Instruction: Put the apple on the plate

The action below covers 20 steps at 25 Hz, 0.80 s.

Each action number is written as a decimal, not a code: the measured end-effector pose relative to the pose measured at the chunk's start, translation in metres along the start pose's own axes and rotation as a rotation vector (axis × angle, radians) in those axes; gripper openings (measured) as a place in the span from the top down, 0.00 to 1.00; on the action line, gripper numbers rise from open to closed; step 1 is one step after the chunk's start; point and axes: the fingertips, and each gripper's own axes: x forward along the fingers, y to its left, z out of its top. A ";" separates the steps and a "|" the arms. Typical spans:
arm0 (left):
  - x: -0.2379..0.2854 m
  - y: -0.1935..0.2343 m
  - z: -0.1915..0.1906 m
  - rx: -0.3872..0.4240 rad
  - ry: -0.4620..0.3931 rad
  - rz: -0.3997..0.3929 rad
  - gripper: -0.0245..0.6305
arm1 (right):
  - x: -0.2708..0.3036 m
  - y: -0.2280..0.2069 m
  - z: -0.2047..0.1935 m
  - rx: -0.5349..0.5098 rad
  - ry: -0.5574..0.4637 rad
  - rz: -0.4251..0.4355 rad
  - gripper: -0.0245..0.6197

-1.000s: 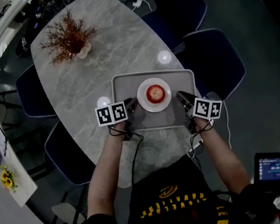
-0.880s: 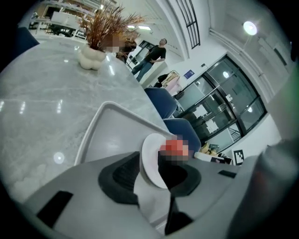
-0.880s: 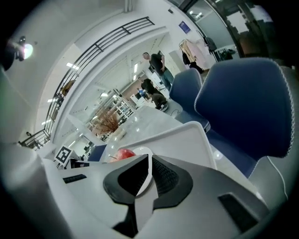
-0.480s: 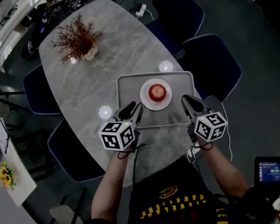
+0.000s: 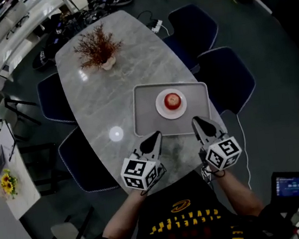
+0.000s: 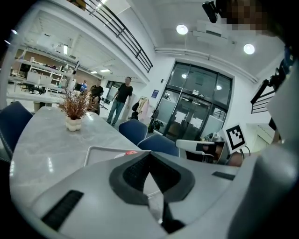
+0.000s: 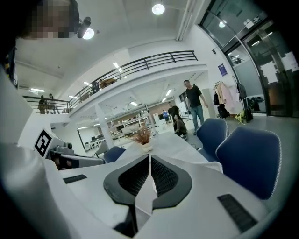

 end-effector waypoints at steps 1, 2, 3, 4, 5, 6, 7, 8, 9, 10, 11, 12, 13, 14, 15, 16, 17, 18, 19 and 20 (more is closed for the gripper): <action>-0.006 -0.006 -0.002 0.002 -0.003 -0.007 0.96 | -0.004 0.008 -0.004 0.017 0.011 0.019 0.93; -0.011 -0.012 -0.003 0.002 -0.007 -0.013 0.96 | -0.007 0.016 -0.009 0.039 0.026 0.032 0.95; -0.016 -0.017 -0.003 0.002 -0.013 -0.020 0.96 | -0.010 0.022 -0.013 0.055 0.040 0.039 0.95; -0.020 -0.023 -0.002 0.004 -0.021 -0.026 0.96 | -0.014 0.027 -0.016 0.059 0.049 0.042 0.95; -0.024 -0.028 -0.001 0.007 -0.029 -0.033 0.96 | -0.018 0.033 -0.017 0.053 0.052 0.045 0.95; -0.028 -0.033 0.001 0.013 -0.039 -0.041 0.96 | -0.022 0.040 -0.017 0.045 0.050 0.049 0.95; -0.032 -0.039 0.004 0.017 -0.048 -0.052 0.96 | -0.026 0.047 -0.015 0.038 0.044 0.052 0.95; -0.036 -0.044 0.007 0.018 -0.056 -0.064 0.96 | -0.030 0.054 -0.014 0.032 0.036 0.054 0.95; -0.040 -0.050 0.008 0.011 -0.062 -0.076 0.96 | -0.034 0.061 -0.012 0.024 0.028 0.053 0.95; -0.045 -0.055 0.009 -0.006 -0.067 -0.089 0.96 | -0.039 0.068 -0.010 0.017 0.020 0.049 0.95; -0.049 -0.061 0.010 -0.029 -0.073 -0.102 0.96 | -0.044 0.074 -0.008 0.010 0.012 0.044 0.95; -0.054 -0.065 0.011 -0.050 -0.079 -0.114 0.96 | -0.048 0.079 -0.006 0.005 0.002 0.040 0.95; -0.059 -0.070 0.012 -0.061 -0.085 -0.124 0.96 | -0.052 0.084 -0.004 0.003 -0.009 0.036 0.95; -0.064 -0.074 0.014 -0.060 -0.091 -0.132 0.96 | -0.056 0.090 -0.002 0.000 -0.019 0.035 0.95; -0.069 -0.078 0.015 -0.052 -0.098 -0.138 0.96 | -0.060 0.096 0.000 -0.003 -0.029 0.036 0.95; -0.074 -0.081 0.017 -0.042 -0.104 -0.142 0.96 | -0.064 0.101 0.002 -0.010 -0.037 0.039 0.95; -0.078 -0.084 0.019 -0.032 -0.112 -0.143 0.96 | -0.067 0.107 0.005 -0.019 -0.045 0.044 0.95; -0.083 -0.086 0.021 -0.020 -0.121 -0.143 0.96 | -0.070 0.111 0.008 -0.030 -0.055 0.049 0.95; -0.087 -0.088 0.023 -0.008 -0.130 -0.143 0.96 | -0.074 0.116 0.010 -0.041 -0.066 0.053 0.95; -0.092 -0.090 0.025 0.005 -0.140 -0.143 0.96 | -0.077 0.121 0.013 -0.050 -0.078 0.056 0.95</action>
